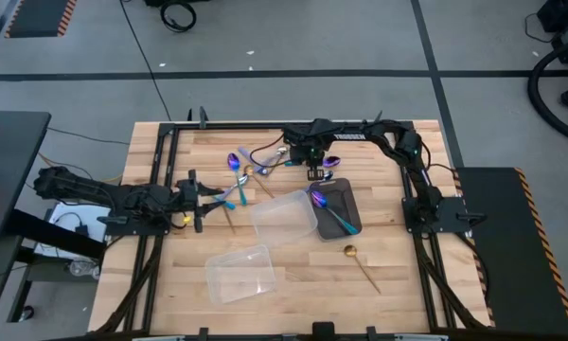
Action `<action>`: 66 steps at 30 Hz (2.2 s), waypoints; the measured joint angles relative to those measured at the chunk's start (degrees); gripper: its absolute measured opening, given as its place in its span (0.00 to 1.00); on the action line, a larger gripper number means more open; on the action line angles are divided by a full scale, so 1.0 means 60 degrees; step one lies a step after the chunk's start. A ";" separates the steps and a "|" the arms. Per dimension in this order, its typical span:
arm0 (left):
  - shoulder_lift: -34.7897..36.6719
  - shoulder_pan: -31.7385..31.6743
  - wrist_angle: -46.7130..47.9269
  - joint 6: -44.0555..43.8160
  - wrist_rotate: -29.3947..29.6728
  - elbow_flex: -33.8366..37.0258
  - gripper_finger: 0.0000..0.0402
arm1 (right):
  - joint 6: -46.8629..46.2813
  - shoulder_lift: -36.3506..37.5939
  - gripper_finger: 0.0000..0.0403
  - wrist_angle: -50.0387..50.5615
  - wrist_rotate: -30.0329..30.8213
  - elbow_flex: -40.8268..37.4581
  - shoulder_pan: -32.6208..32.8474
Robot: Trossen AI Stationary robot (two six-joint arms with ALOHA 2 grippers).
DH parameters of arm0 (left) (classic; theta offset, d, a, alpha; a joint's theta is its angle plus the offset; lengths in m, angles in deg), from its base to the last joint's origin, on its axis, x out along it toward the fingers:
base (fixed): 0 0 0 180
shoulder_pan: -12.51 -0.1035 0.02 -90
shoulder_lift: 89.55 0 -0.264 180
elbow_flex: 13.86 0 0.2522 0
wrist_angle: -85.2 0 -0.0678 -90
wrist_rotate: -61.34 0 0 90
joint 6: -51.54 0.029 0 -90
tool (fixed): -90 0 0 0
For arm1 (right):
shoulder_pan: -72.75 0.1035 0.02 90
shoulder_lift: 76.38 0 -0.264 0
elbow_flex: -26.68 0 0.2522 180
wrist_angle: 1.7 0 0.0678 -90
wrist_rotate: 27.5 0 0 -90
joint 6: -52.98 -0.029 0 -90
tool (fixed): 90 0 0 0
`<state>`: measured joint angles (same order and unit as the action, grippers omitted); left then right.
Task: Sort silverware by color (type)
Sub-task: Put the violet spoon into the black bin
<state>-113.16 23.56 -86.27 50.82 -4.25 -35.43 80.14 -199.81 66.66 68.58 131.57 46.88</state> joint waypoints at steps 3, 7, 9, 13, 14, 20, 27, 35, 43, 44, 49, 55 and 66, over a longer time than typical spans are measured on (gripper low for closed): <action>0.0000 0.0004 0.0007 -0.0006 0.0002 0.0000 0.36 | 0.0006 0.0022 0.03 0.0387 -0.0127 0.0249 0.0109; 0.0000 0.0004 0.0014 -0.0009 0.0002 0.0000 0.36 | 0.0009 0.0240 0.03 0.0463 -0.0092 0.0558 0.0280; 0.0000 0.0004 0.0015 -0.0009 0.0002 0.0000 0.36 | 0.0020 0.0255 0.03 0.0535 -0.0031 0.0576 0.0357; 0.0000 0.0004 0.0015 -0.0009 0.0002 0.0000 0.36 | 0.0041 0.0436 0.03 0.0583 0.0250 0.0587 0.0468; 0.0000 0.0004 0.0018 -0.0009 0.0002 0.0000 0.36 | 0.0048 0.0481 0.03 0.0654 0.0298 0.0603 0.0494; 0.0000 0.0004 0.0036 -0.0009 0.0002 0.0000 0.36 | 0.0675 0.0687 0.03 0.0983 0.0935 0.0692 0.0795; 0.0002 0.0004 0.0060 -0.0004 0.0002 0.0000 0.36 | 0.1471 0.0754 0.03 0.1039 0.1708 0.1275 0.1168; 0.0000 0.0004 0.0127 -0.0005 0.0002 0.0000 0.36 | 0.2430 0.0761 0.03 0.1952 0.2140 0.1989 0.1763; 0.0000 0.0004 0.0131 0.0002 0.0002 0.0000 0.36 | 0.2147 0.0772 0.04 0.3361 0.3352 0.2516 0.2733; 0.0000 0.0004 0.0131 0.0002 0.0002 0.0000 0.36 | 0.1923 0.0772 0.04 0.3646 0.3453 0.2568 0.2890; 0.0000 0.0004 0.0131 0.0062 0.0002 0.0000 0.36 | 0.0773 0.0780 0.04 0.5012 0.3558 0.2664 0.3619; 0.0001 0.0001 0.0131 0.0013 0.0002 0.0000 0.36 | -0.0075 0.0826 0.04 0.5895 0.3539 0.2653 0.4332; 0.0002 0.0004 0.0131 -0.0024 0.0002 0.0000 0.36 | -0.3407 0.1438 0.04 0.5909 0.1874 0.2656 0.4763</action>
<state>-113.15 23.58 -85.49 50.68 -4.23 -35.43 59.70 -191.19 102.12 79.83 147.51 75.46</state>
